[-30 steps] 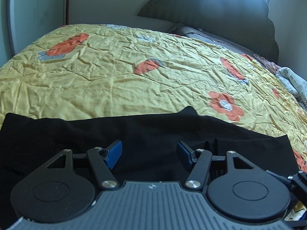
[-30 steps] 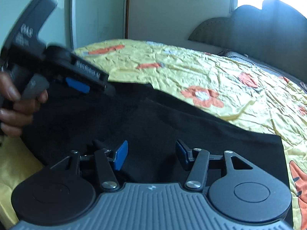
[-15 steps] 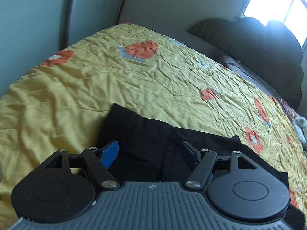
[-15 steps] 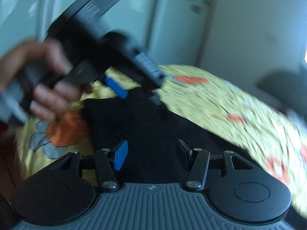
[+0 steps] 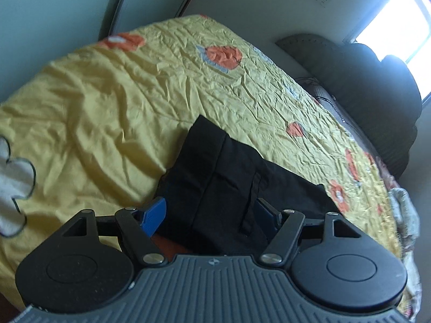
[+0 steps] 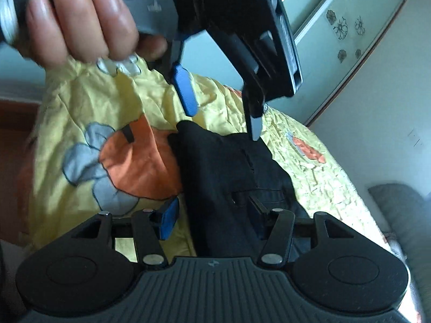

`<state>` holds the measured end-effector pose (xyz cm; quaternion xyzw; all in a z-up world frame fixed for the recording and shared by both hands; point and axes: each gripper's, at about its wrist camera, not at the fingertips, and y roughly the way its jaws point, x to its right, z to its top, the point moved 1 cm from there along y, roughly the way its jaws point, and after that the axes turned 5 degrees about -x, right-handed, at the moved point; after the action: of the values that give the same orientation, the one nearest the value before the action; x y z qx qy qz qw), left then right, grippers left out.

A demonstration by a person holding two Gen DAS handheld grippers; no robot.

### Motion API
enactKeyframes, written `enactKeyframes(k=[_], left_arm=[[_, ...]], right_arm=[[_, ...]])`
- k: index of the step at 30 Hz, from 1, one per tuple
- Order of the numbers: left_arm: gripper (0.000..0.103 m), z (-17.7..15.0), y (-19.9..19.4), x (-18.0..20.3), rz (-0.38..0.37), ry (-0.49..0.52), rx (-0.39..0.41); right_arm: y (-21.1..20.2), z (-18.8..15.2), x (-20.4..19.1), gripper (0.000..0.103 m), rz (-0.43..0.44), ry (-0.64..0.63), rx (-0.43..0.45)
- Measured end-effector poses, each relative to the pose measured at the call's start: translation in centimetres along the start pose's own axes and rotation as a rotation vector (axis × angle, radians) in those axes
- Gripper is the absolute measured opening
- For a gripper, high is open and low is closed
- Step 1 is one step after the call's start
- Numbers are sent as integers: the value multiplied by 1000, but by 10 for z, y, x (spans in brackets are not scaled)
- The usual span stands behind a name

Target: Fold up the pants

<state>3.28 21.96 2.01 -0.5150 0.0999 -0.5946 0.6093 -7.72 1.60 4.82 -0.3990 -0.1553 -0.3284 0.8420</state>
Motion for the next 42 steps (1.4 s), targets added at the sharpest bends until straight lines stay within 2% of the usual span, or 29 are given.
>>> enactKeyframes(k=[4, 5, 7, 12, 13, 15, 17, 20, 23, 26, 28, 29, 31, 33, 35, 38, 41, 42], left_arm=[[74, -5, 4, -12, -121, -90, -79], [74, -6, 5, -14, -150, -113, -99], [74, -8, 10, -18, -191, -156, -131], [75, -10, 24, -33, -241, -269, -188], [75, -10, 27, -38, -259, -303, -197], [77, -10, 33, -48, -303, -377, -205], [80, -10, 41, -56, -358, -449, -208], [81, -6, 54, -64, -412, -531, -206], [81, 5, 65, -63, -456, -559, -168], [80, 17, 75, -60, -458, -569, -139], [75, 23, 83, -60, -454, -587, -134], [73, 26, 86, -61, -456, -594, -137], [67, 29, 90, -60, -449, -587, -136], [54, 32, 90, -59, -428, -560, -126], [39, 33, 90, -58, -397, -542, -123], [27, 33, 92, -57, -358, -531, -119], [22, 29, 88, -54, -317, -495, -109], [21, 29, 85, -51, -296, -464, -97]], right_arm=[[17, -1, -7, 56, -147, -95, 2], [23, -1, -10, 61, -167, -116, 0], [29, 1, -14, 62, -182, -146, 5], [42, 12, -15, 59, -185, -194, 51], [46, 15, -14, 55, -181, -199, 56], [54, 20, -10, 34, -155, -194, 54], [58, 23, -1, 30, -133, -145, 64], [55, 26, 25, 30, -65, 39, 86], [57, 27, 55, 30, -4, 197, 101], [57, 23, 73, 30, 35, 273, 105], [55, 20, 84, 30, 86, 326, 98], [50, 18, 89, 30, 147, 355, 91], [41, 12, 108, 30, 298, 450, 137], [37, 5, 132, 30, 354, 572, 183], [46, 0, 150, 30, 325, 659, 183], [78, 0, 152, 30, 227, 652, 67], [109, -1, 138, 30, 243, 583, -40], [114, -1, 134, 30, 233, 568, -51]])
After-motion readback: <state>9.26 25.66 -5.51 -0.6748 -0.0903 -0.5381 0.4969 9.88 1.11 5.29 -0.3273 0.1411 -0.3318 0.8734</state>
